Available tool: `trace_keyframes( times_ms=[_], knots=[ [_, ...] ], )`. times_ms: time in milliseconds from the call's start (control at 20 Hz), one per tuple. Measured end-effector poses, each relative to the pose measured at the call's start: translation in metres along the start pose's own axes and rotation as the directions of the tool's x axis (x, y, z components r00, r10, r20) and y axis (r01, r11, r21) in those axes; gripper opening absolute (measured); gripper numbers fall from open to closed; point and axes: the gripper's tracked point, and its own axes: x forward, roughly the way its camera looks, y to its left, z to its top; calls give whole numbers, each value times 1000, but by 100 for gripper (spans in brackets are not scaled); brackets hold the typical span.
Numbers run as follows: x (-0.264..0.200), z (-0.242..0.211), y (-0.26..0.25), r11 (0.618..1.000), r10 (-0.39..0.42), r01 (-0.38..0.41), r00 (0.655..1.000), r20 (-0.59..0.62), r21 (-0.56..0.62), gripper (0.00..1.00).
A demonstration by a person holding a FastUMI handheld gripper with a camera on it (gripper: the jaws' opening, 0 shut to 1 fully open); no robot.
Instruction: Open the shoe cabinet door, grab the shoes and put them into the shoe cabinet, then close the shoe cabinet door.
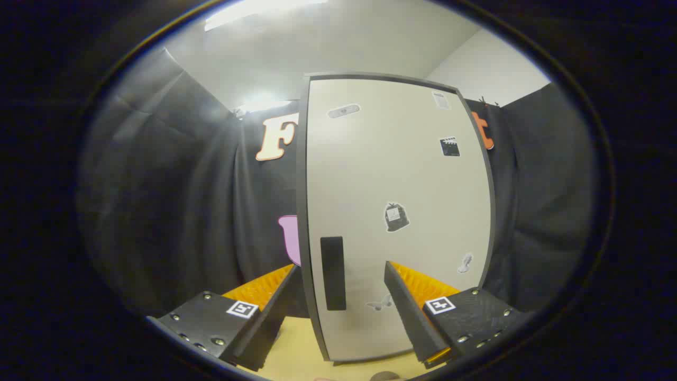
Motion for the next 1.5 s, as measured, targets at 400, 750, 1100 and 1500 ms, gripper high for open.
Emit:
trace_keyframes(
  times_ms=[400, 750, 1100, 1500],
  knots=[
    [21, -7, 3, 1000, 8, -8, 1000, -16, 2, 99],
    [34, -10, 10, 1000, 17, -17, 1000, -12, 15, 99],
    [57, -21, 13, 1000, 9, -8, 1000, -27, 18, 98],
    [83, -47, 17, 1000, 9, -8, 996, -91, 16, 61]
  ],
)
